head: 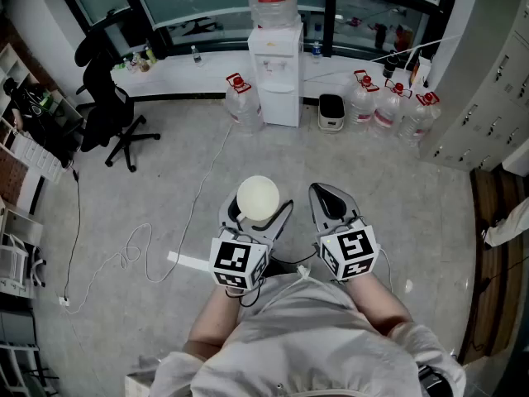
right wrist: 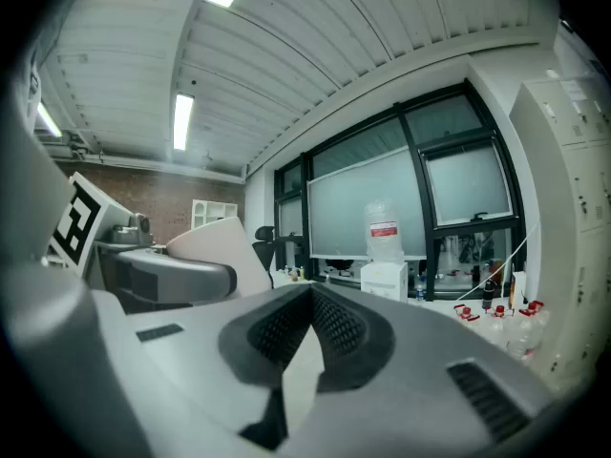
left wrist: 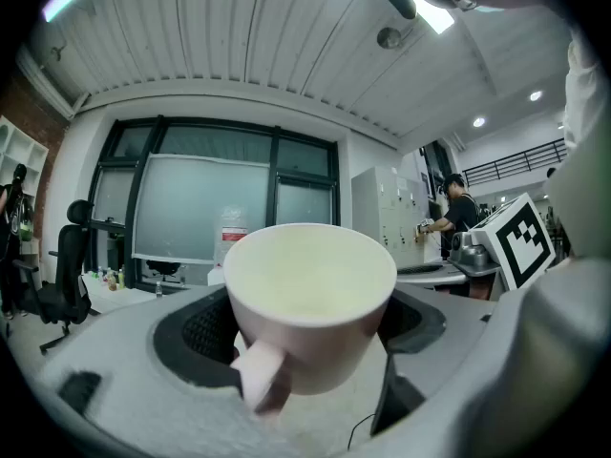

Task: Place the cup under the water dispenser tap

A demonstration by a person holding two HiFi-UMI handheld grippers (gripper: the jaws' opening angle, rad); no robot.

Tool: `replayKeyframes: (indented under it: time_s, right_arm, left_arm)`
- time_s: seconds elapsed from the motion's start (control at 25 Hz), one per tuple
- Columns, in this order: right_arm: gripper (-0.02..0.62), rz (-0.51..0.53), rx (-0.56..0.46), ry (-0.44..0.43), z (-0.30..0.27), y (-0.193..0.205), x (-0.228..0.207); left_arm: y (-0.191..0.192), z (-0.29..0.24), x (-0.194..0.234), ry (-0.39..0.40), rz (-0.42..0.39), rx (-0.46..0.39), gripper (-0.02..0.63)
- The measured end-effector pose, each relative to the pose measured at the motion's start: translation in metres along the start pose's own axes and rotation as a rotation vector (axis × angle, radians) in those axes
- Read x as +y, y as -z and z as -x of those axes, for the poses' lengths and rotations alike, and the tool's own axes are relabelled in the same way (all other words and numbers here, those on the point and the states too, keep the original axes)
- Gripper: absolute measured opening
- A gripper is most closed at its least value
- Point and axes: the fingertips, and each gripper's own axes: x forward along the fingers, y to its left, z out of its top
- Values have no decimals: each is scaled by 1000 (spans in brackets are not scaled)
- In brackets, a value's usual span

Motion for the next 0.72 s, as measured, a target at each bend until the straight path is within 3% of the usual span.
replayKeyframes:
  time_s: [0.72]
  right_arm:
    - [28, -21, 14, 43, 7, 12, -8]
  left_arm:
    - [11, -7, -6, 16, 15, 22, 440]
